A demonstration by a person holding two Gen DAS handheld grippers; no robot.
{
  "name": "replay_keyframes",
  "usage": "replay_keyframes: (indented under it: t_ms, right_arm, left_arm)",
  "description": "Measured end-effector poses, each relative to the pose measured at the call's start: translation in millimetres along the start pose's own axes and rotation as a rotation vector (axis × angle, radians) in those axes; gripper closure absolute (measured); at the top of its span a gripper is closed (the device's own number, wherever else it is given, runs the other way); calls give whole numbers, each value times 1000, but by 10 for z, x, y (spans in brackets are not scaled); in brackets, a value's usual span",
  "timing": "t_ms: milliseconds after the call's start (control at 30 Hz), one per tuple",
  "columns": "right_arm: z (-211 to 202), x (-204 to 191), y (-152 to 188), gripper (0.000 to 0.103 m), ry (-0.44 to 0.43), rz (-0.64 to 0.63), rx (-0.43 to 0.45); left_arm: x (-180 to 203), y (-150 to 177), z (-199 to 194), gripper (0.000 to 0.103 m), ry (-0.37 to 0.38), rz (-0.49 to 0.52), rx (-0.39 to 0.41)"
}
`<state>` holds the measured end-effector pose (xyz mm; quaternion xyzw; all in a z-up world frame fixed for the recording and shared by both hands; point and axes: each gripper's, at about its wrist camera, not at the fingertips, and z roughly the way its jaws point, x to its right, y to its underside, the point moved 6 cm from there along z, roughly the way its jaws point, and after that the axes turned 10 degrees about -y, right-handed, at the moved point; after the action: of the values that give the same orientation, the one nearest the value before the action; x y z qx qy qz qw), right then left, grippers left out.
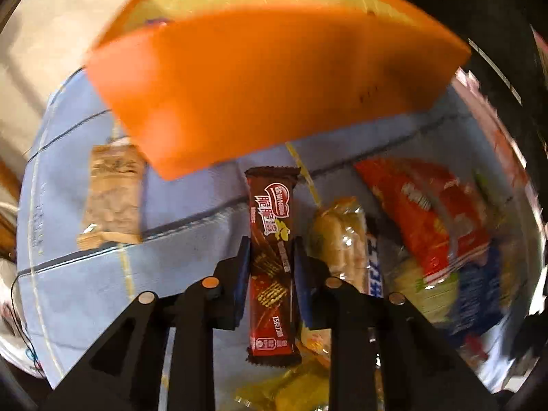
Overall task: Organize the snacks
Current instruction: 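Grasp a red chocolate bar with the left tool while the right tool carries a cartoon marshmallow bag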
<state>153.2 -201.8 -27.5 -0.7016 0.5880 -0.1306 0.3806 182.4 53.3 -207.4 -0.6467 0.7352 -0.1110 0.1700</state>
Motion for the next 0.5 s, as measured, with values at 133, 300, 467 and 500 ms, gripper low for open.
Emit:
replay_keyframes:
  t_ms: [133,300,467,500]
  right_arm:
    - [-131,-48,-220,52,-7,-12,47]
    - [44,-206,-728,52,-106,2,47]
    - [433,-524,-1318,53,-103,-118,36]
    - [566,-560,-1419,52,-103,-128,16]
  left_arm:
    - [-174,-194,-579,80,-1,-39,86]
    - [-453,-1012,-1298,80,-31,-50,260]
    - [-579,-1613,-1451,80,-82,-53,292]
    - [-602,-1678,-1428,80,-99,-39,300]
